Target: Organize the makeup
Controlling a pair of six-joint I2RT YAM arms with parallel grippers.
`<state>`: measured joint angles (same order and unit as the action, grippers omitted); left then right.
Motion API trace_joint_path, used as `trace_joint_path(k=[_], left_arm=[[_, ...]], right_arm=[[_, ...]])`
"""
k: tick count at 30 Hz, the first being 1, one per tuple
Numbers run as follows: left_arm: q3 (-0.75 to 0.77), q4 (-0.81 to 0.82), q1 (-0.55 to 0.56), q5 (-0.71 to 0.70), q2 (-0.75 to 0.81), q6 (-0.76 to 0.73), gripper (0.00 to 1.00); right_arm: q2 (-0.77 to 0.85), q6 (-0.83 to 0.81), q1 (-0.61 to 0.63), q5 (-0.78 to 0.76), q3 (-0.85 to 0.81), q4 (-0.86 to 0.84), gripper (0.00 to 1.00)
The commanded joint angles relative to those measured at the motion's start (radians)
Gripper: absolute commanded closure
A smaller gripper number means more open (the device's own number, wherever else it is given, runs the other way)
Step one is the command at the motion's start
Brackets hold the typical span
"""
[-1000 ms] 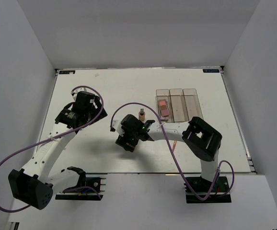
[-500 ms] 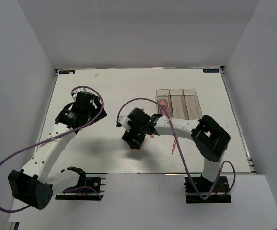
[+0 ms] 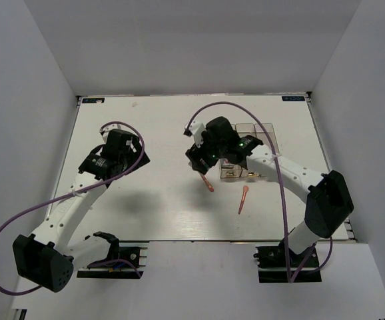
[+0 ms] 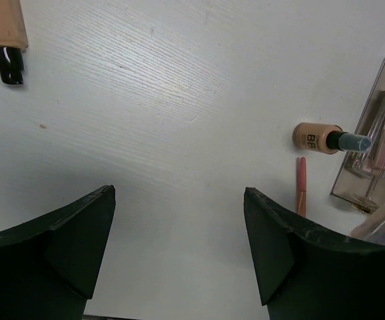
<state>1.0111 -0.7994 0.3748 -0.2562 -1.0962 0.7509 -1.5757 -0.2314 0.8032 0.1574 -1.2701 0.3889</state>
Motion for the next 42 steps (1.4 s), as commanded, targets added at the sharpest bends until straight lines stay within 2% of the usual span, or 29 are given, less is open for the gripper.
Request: trace_joint_path(k=[1,8,13,20,27,30,36,38,40,42], left_arm=[[-0.011,0.038,-0.005,0.002,0.006,0.002,0.13],[-0.039,0.065,-0.005,0.017,0.009,0.007,0.13],[-0.049,0.077,-0.005,0.032,0.007,0.013,0.13],[-0.055,0.069,-0.005,0.031,0.01,0.015,0.13],[-0.065,0.072,-0.005,0.029,0.012,0.021,0.13],[-0.065,0.078,-0.005,0.035,0.004,0.019,0.13],[-0.049,0.08,-0.005,0.037,-0.017,0.013,0.13],[-0.046,0.081,-0.005,0.037,-0.024,0.013,0.13],[-0.046,0.085,-0.005,0.037,-0.025,0.013,0.13],[-0.048,0.088,-0.005,0.038,-0.03,0.013,0.13]], right_arm=[[0.019,0.02,-0.083,-0.1,-0.029,-0.03,0.82],[-0.032,0.062,-0.226,-0.183,-0.075,-0.047,0.8],[-0.121,0.107,-0.289,-0.18,-0.1,-0.038,0.81],[-0.25,0.185,-0.315,-0.219,-0.181,-0.025,0.81],[-0.276,0.211,-0.34,-0.216,-0.202,-0.028,0.76],[-0.282,0.224,-0.352,-0.197,-0.193,-0.028,0.7],[-0.3,0.267,-0.372,-0.133,-0.184,-0.016,0.49],[-0.3,0.265,-0.378,-0.119,-0.184,-0.012,0.36],[-0.293,0.259,-0.384,-0.096,-0.183,-0.007,0.26],[-0.285,0.251,-0.384,-0.082,-0.176,-0.01,0.21]])
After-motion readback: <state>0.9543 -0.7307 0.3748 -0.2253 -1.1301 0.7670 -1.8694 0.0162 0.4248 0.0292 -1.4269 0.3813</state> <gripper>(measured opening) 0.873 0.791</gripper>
